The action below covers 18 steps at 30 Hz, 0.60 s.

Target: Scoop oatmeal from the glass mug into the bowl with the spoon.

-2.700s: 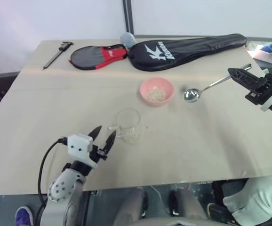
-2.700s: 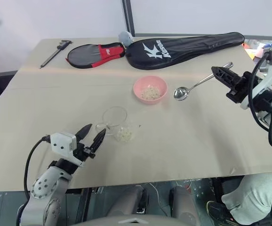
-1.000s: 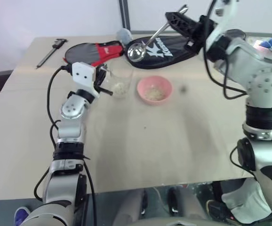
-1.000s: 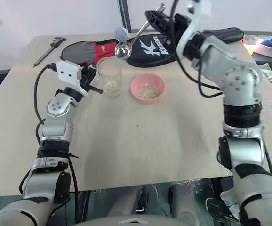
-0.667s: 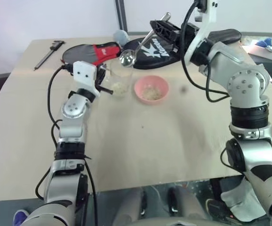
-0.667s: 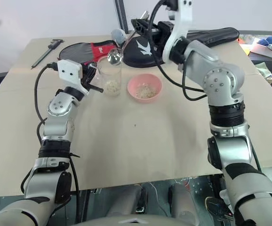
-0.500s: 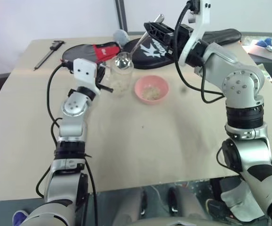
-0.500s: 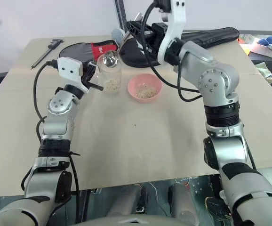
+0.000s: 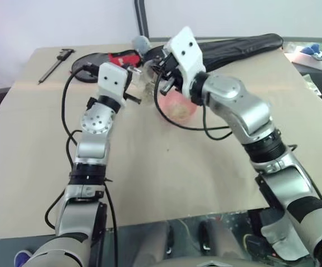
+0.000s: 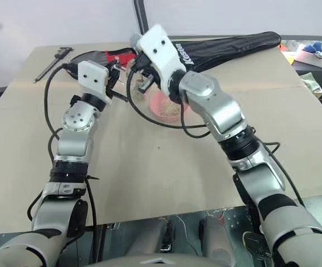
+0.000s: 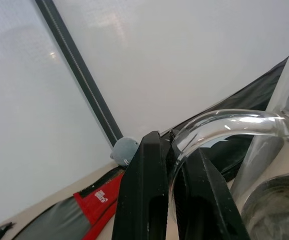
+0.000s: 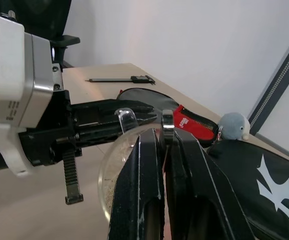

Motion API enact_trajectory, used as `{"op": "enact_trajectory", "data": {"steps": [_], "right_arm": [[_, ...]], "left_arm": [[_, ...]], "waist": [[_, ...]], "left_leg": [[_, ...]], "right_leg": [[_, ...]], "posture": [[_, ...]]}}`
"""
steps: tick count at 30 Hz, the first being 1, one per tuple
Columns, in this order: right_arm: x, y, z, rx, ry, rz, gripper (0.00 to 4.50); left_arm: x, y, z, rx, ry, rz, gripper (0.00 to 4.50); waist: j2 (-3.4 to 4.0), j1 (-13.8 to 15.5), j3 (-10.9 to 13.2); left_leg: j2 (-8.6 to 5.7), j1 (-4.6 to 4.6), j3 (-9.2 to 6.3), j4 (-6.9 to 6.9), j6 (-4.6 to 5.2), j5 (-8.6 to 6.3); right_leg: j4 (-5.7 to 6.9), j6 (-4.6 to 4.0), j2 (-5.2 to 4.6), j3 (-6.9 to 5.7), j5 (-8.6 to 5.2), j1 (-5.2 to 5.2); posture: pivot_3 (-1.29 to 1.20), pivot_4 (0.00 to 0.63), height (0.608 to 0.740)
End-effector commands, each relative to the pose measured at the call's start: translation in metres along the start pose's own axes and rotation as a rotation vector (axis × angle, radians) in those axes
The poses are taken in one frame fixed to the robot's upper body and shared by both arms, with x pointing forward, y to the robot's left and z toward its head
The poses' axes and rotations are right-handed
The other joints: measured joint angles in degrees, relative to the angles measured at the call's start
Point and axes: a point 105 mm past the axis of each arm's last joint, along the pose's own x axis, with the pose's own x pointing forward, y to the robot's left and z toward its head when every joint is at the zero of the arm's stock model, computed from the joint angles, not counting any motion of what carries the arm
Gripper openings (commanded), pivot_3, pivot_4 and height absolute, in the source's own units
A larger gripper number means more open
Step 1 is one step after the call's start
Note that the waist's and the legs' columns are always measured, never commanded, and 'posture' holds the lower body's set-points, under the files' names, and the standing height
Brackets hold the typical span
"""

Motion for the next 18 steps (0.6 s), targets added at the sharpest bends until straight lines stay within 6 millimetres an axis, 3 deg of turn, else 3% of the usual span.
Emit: {"op": "enact_trajectory", "data": {"steps": [1,8,18], "right_arm": [[0.001,0.006,0.005,0.093,-0.024,0.041,0.00],[0.002,0.003,0.007,0.426,-0.030,0.061,0.00],[-0.011,-0.050,0.019,0.849,-0.109,-0.057,0.00]], "left_arm": [[0.006,0.008,0.029,0.034,-0.121,0.032,0.08],[0.007,0.004,0.023,0.040,-0.117,0.033,0.08],[0.011,0.006,-0.009,0.064,-0.032,0.039,0.08]], "waist": [[0.00,-0.1,0.0],[0.00,-0.2,0.0],[0.00,-0.2,0.0]], "left_leg": [[0.00,0.00,0.00,0.00,0.00,0.00],[0.00,0.02,-0.01,0.00,-0.06,0.04],[-0.05,0.02,0.00,-0.01,-0.08,0.05]], "right_leg": [[0.01,0.00,0.00,0.00,0.00,0.00],[0.02,0.00,0.00,0.00,0.00,-0.05],[0.07,0.00,-0.05,-0.02,0.00,-0.09]], "posture": [[0.00,0.150,0.740],[0.00,0.150,0.740],[0.00,0.150,0.740]]}}
